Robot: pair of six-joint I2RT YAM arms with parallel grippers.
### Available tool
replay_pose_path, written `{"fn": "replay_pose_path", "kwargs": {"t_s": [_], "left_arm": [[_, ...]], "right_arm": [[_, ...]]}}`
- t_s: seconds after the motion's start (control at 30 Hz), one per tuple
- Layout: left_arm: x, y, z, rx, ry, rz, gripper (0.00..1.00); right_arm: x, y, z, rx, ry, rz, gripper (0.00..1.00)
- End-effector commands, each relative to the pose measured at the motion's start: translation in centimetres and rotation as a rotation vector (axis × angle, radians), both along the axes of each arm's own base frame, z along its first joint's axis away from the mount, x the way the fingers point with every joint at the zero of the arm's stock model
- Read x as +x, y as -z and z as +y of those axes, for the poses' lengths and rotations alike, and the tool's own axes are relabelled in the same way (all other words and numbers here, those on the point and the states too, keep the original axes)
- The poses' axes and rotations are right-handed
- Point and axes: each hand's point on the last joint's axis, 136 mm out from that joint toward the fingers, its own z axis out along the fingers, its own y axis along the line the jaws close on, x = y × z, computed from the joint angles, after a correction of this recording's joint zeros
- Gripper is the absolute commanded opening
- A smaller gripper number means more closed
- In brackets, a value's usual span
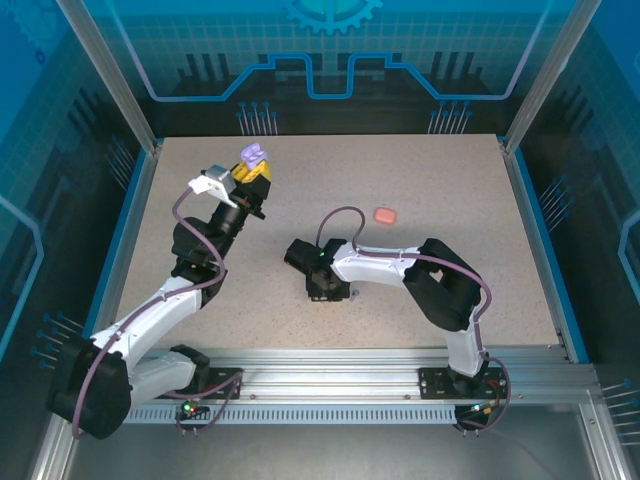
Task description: Insert wireless bluetooth earbuds into charging case
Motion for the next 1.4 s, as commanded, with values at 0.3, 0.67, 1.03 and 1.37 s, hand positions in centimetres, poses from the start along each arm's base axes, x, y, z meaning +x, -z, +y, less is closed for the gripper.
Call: {"fn": "replay_pose_path", "kwargs": {"t_s": [0.3,0.67,1.03,1.37], "left_arm": [[-0.3,-0.2,-0.2,0.014,0.006,-0.019,0.00],[-0.2,-0.1,-0.4,0.008,0.015,-0.012,0.00],[-0.2,0.1,-0.4,0.006,0.017,-0.008,0.00],[-0.2,0.2,-0.4,0.007,0.017,-0.009,0.00]], "right_arm": [[-1.2,-0.9,-0.5,-0.112,-0.247,0.025,0.25],[-0.9,-1.6,0.1,-0.116,-0.245,0.006,0.43],[-1.1,-2.4,0.1,0.028,0.184,-0.056,0.42],[-0.5,-1.4,0.7,0.013,0.250,-0.045,0.36]]}}
